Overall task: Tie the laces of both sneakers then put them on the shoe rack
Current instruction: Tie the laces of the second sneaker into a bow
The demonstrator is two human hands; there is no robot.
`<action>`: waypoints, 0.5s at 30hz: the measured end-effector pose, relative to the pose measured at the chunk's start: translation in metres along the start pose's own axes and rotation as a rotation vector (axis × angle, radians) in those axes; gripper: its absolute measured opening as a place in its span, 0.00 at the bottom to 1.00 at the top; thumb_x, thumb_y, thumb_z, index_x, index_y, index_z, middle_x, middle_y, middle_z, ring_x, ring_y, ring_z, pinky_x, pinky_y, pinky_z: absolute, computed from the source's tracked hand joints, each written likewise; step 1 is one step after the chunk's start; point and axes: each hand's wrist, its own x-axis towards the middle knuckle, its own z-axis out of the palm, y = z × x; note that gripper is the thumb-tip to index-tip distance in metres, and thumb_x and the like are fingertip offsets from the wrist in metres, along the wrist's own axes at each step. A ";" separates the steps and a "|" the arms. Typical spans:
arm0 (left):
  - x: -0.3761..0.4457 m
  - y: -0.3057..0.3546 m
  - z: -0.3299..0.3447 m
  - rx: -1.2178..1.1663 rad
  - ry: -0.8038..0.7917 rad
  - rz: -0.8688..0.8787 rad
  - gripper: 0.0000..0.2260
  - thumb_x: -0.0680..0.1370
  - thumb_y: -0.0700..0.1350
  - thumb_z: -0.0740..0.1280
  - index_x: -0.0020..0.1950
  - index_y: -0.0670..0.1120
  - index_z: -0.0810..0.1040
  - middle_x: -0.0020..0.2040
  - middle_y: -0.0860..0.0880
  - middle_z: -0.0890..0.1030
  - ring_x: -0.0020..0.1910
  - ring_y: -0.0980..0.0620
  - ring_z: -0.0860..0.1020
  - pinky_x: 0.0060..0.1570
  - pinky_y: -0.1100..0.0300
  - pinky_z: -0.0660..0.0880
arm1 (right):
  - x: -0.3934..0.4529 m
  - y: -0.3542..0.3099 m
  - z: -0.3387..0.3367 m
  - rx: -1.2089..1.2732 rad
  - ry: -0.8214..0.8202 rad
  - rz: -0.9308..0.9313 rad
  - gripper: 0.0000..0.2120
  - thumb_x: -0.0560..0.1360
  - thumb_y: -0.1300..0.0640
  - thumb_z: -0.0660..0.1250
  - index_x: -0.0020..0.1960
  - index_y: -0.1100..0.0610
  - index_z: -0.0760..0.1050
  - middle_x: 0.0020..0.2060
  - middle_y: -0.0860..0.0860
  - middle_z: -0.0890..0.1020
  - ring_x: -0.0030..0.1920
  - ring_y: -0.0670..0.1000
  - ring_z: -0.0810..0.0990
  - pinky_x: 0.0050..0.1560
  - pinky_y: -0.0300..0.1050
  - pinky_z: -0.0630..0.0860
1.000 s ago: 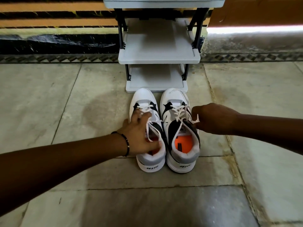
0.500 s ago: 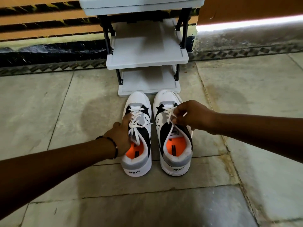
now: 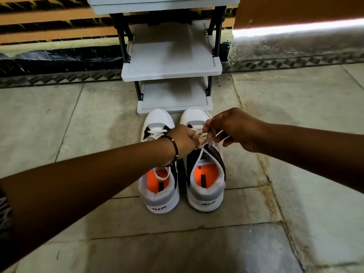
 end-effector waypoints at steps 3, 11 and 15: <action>-0.004 0.007 -0.008 -0.296 -0.013 -0.064 0.09 0.75 0.32 0.59 0.38 0.39 0.76 0.34 0.50 0.75 0.30 0.59 0.75 0.25 0.77 0.69 | 0.000 0.001 -0.006 0.011 0.038 -0.030 0.12 0.77 0.60 0.61 0.46 0.66 0.80 0.33 0.56 0.81 0.32 0.50 0.75 0.33 0.41 0.71; -0.019 0.022 -0.001 -0.587 0.300 0.155 0.14 0.79 0.41 0.57 0.35 0.50 0.74 0.36 0.53 0.77 0.38 0.56 0.75 0.34 0.70 0.74 | -0.004 -0.013 0.016 -0.025 0.084 -0.239 0.10 0.73 0.64 0.62 0.36 0.64 0.79 0.27 0.56 0.79 0.29 0.51 0.78 0.38 0.48 0.78; -0.027 0.017 -0.007 -0.315 0.329 0.448 0.11 0.78 0.39 0.59 0.39 0.49 0.77 0.43 0.51 0.78 0.42 0.61 0.77 0.43 0.76 0.72 | -0.012 -0.015 0.021 -0.045 -0.110 -0.251 0.10 0.72 0.71 0.59 0.39 0.61 0.76 0.27 0.53 0.75 0.26 0.47 0.73 0.30 0.42 0.73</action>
